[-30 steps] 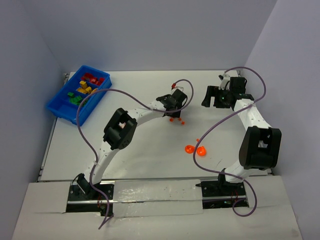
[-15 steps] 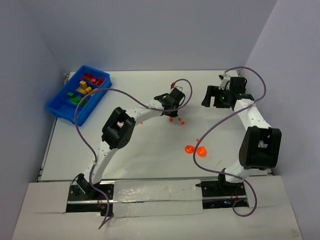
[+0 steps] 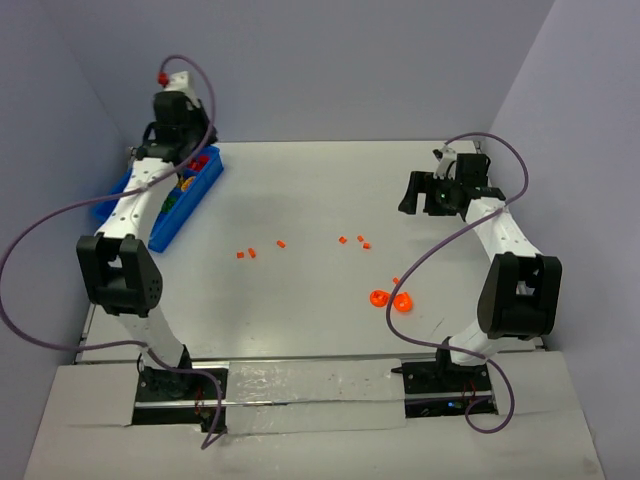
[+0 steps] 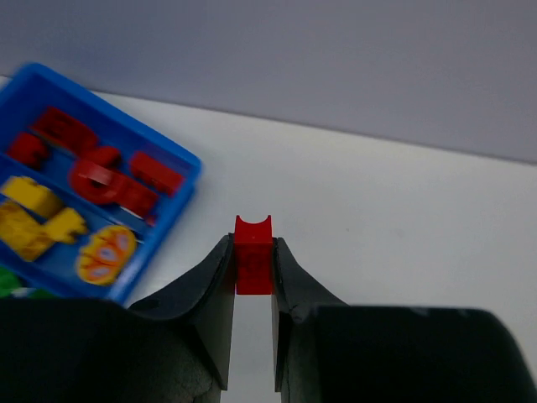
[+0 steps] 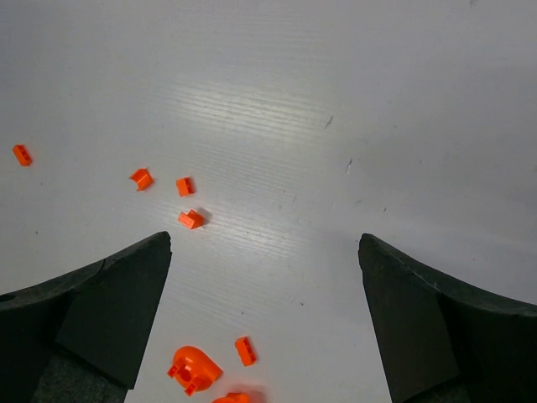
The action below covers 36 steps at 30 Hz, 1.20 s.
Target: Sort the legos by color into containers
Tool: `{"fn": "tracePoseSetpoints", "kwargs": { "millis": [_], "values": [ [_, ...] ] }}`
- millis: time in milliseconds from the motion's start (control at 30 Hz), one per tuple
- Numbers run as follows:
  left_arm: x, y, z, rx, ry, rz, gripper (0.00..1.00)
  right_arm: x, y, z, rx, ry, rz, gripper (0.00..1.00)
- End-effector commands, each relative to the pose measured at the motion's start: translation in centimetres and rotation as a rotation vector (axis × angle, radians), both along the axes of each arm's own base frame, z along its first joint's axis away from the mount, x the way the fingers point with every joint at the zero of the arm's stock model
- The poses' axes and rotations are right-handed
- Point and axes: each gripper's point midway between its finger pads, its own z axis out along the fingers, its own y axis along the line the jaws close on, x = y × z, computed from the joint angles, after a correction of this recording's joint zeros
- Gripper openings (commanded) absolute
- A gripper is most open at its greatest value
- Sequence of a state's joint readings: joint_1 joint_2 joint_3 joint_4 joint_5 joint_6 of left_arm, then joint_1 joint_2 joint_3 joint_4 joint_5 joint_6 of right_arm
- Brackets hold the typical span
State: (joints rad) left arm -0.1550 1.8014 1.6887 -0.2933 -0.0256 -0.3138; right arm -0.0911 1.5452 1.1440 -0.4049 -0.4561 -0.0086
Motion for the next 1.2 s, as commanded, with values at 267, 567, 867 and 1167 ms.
{"fn": "tracePoseSetpoints", "kwargs": {
  "millis": [267,567,867,1167],
  "values": [
    [5.9,9.2,-6.5,-0.137,0.072,-0.202,0.00,1.9,1.3,1.8,-0.006,-0.065,0.036,1.00],
    [9.2,10.1,-10.0,-0.169,0.069,-0.181,0.00,2.0,1.4,1.4,-0.012,-0.051,0.039,1.00],
    [10.6,11.3,-12.7,-0.145,0.089,-0.125,0.12,2.0,1.4,0.9,-0.017,-0.039,0.038,1.00],
    [11.4,12.1,-12.8,-0.113,0.088,-0.090,0.58,2.1,1.5,1.1,-0.024,-0.039,0.042,1.00]
  ]
}}
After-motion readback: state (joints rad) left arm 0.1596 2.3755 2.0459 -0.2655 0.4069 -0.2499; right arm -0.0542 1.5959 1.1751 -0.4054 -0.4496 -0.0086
